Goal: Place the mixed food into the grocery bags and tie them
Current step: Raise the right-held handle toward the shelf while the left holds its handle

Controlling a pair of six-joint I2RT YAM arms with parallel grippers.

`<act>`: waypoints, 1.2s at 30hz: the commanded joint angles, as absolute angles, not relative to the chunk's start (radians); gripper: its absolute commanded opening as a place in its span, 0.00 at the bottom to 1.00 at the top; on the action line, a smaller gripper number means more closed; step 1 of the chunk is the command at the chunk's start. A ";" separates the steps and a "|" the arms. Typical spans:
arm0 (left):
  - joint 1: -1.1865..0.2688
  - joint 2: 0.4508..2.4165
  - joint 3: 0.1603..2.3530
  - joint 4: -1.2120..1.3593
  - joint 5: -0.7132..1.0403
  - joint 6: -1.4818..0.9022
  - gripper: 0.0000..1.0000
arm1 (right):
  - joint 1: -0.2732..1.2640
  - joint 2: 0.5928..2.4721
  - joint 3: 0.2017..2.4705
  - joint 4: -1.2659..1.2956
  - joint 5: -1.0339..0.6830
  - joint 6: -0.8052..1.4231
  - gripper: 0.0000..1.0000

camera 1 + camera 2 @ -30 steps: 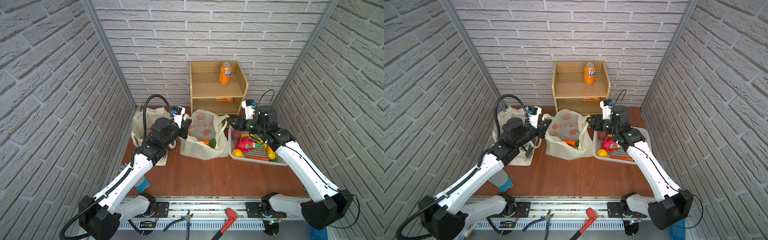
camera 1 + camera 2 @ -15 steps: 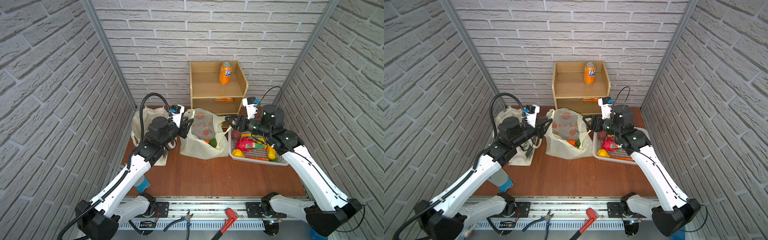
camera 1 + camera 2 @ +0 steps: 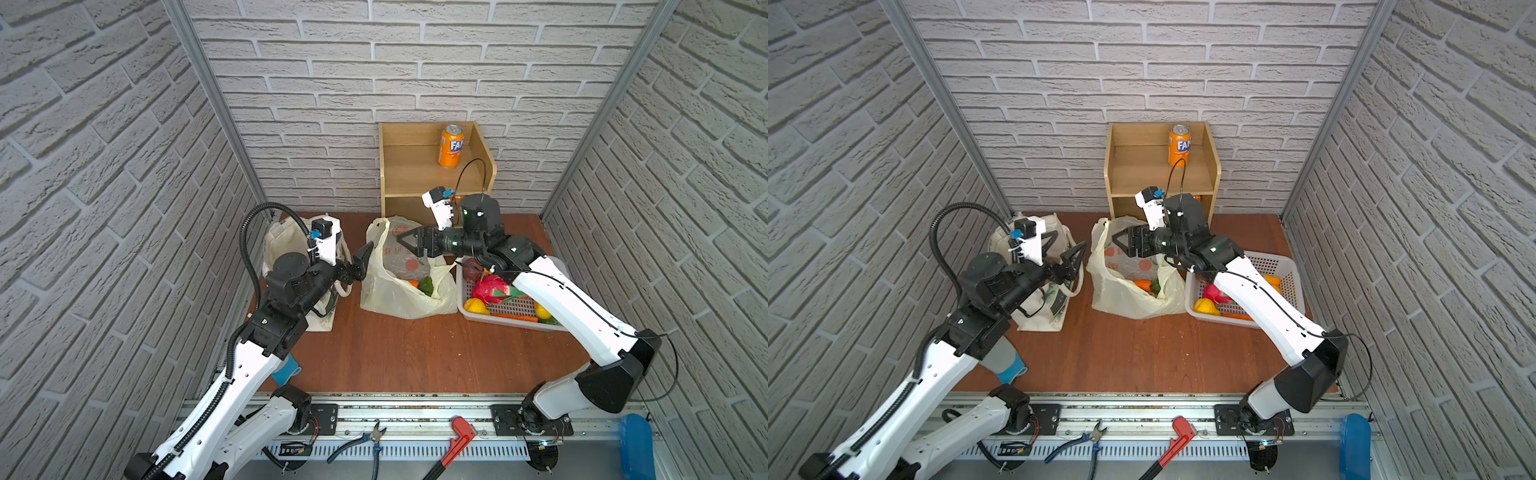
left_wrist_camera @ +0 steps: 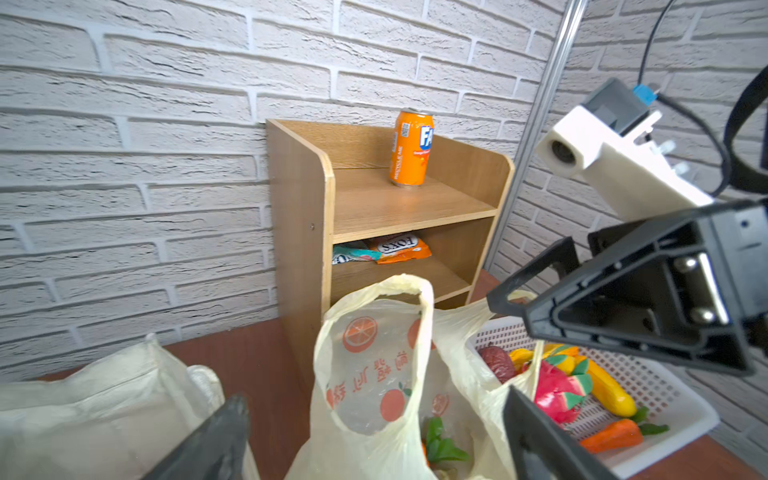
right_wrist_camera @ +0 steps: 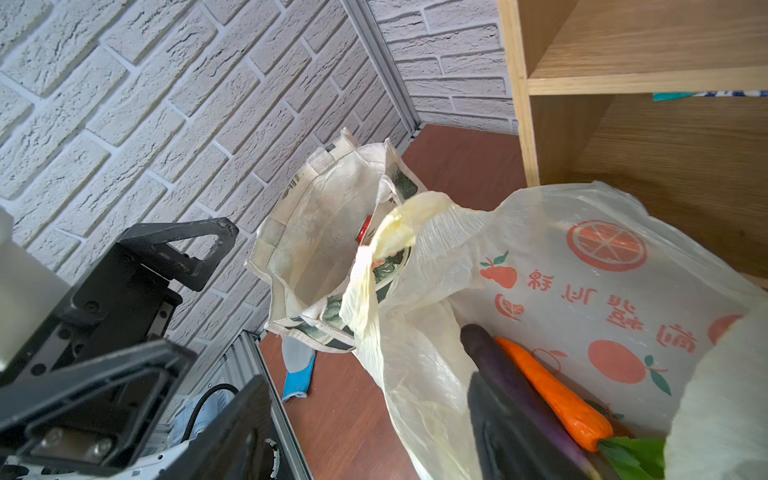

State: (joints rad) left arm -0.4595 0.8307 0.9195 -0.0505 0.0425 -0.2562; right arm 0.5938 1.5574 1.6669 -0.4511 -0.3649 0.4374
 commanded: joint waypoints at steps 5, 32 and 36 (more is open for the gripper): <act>-0.436 0.783 0.840 -0.057 -0.017 -0.270 0.98 | 0.614 1.675 1.797 -0.399 -0.380 0.466 0.76; -0.437 0.871 0.838 0.118 0.213 -0.128 0.98 | 0.614 1.722 2.054 -0.590 -0.357 0.312 0.05; -0.436 0.928 0.876 0.172 0.293 -0.098 0.98 | 0.613 1.683 1.995 -0.563 -0.361 0.313 0.06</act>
